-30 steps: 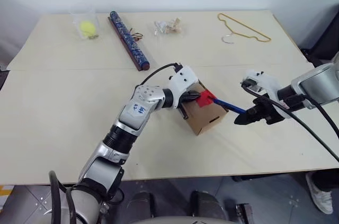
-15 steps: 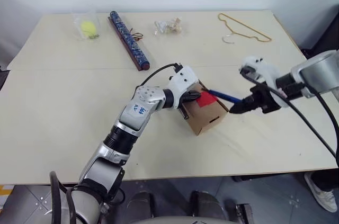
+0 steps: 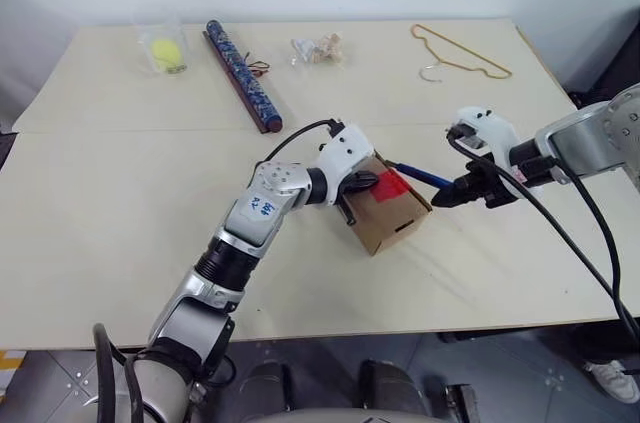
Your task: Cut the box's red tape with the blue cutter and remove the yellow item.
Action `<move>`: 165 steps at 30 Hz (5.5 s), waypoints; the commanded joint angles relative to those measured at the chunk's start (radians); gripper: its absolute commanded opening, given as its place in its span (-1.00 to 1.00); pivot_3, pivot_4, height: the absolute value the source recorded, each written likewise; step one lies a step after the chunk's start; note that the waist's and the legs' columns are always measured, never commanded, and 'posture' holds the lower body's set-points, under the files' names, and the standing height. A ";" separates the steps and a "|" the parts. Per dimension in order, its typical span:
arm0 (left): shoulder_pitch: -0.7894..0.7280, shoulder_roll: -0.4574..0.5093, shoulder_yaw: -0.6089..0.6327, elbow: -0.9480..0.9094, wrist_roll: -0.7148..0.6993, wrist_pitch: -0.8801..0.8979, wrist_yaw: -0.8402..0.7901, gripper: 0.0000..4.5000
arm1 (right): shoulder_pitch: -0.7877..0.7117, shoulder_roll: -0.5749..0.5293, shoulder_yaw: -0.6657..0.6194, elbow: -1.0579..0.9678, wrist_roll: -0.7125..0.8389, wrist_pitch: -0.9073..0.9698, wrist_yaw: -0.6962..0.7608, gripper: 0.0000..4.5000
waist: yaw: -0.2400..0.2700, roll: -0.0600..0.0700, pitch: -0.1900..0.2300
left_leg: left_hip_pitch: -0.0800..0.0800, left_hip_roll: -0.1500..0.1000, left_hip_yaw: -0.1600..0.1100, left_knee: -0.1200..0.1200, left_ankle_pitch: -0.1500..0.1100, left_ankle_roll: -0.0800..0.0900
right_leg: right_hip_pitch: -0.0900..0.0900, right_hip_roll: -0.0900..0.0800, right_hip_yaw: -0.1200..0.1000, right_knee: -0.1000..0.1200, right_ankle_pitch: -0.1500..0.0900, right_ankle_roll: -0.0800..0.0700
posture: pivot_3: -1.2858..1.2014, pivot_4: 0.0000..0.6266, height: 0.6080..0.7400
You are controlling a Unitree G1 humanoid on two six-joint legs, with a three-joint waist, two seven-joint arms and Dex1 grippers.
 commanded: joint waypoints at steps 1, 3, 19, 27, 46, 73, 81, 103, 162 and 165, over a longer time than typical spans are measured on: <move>0.032 0.013 -0.022 0.024 0.018 0.035 -0.006 -1.00 | 0.013 -0.003 -0.034 -0.037 -0.027 0.004 0.024 -0.93 | 0.000 0.000 0.000 | 0.000 0.000 0.000 0.000 0.000 0.000 | 0.000 0.000 0.000 0.000 0.000 0.000 | 0.03 -0.52 1.00; 0.033 0.015 -0.023 0.022 0.017 0.037 -0.007 -1.00 | 0.022 -0.002 -0.034 -0.038 -0.033 0.004 0.026 -0.93 | 0.000 0.000 0.000 | 0.000 0.000 0.000 0.000 0.000 0.000 | 0.000 0.000 0.000 0.000 0.000 0.000 | 0.03 -0.52 1.00; 0.031 0.012 -0.027 0.026 0.019 0.040 -0.004 -1.00 | -0.059 -0.085 0.174 -0.015 -0.036 0.004 0.159 -0.93 | -0.001 0.000 0.000 | 0.000 0.000 0.000 0.000 0.000 0.000 | 0.000 0.000 0.000 0.000 0.000 0.000 | 0.03 -0.52 1.00; 0.042 0.011 -0.022 0.017 0.018 0.046 0.007 -1.00 | -0.138 -0.080 0.311 0.015 -0.116 0.004 0.278 -0.93 | -0.001 0.000 0.000 | 0.000 0.000 0.000 0.000 0.000 0.000 | 0.000 0.000 0.000 0.000 0.000 0.000 | 0.03 -0.52 1.00; 0.039 -0.007 -0.019 0.031 0.016 0.040 0.020 -1.00 | -0.255 -0.069 0.496 0.041 -0.291 0.004 0.500 -0.93 | 0.000 0.000 0.000 | 0.000 0.000 0.000 0.000 0.000 0.000 | 0.000 0.000 0.000 0.000 0.000 0.000 | 0.03 -0.52 1.00; 0.052 -0.018 -0.006 0.021 0.016 0.038 0.032 -1.00 | -0.289 -0.208 0.635 -0.099 -0.399 0.004 0.774 -0.93 | 0.002 0.000 0.000 | 0.000 0.000 0.000 0.002 0.000 0.000 | 0.000 0.000 0.000 0.001 0.000 0.000 | 0.03 -0.52 1.00; 0.063 0.006 0.047 -0.017 -0.042 -0.055 -0.045 -1.00 | -0.191 -0.285 0.311 -0.031 -0.412 -0.066 0.846 -0.93 | -0.001 0.000 0.000 | 0.000 0.000 0.000 0.003 -0.001 0.000 | -0.001 -0.001 0.000 -0.002 0.000 0.000 | 0.03 -0.52 1.00; 0.261 0.412 0.276 -0.130 -0.280 -0.277 -0.486 -1.00 | 0.676 0.084 -0.535 0.447 -0.701 -1.141 0.511 -0.61 | -0.005 0.002 0.001 | 0.001 0.001 0.007 0.003 -0.001 0.000 | -0.001 -0.001 -0.001 0.001 0.003 0.003 | 0.03 -0.52 1.00; 0.419 0.390 0.134 -0.381 -0.224 0.133 -0.224 -1.00 | 0.893 0.379 -0.262 -0.422 -0.825 -0.939 0.496 -1.00 | -0.008 0.001 0.000 | 0.003 0.001 0.006 0.005 -0.001 0.001 | 0.000 -0.001 0.001 0.002 0.004 0.003 | 0.03 -0.52 1.00; 0.422 0.406 0.137 -0.375 -0.228 0.123 -0.239 -1.00 | 0.901 0.362 -0.263 -0.450 -0.809 -0.911 0.500 -1.00 | -0.007 0.001 0.000 | 0.003 0.001 0.006 0.005 -0.001 0.001 | 0.000 -0.001 0.001 0.002 0.004 0.003 | 0.03 -0.52 1.00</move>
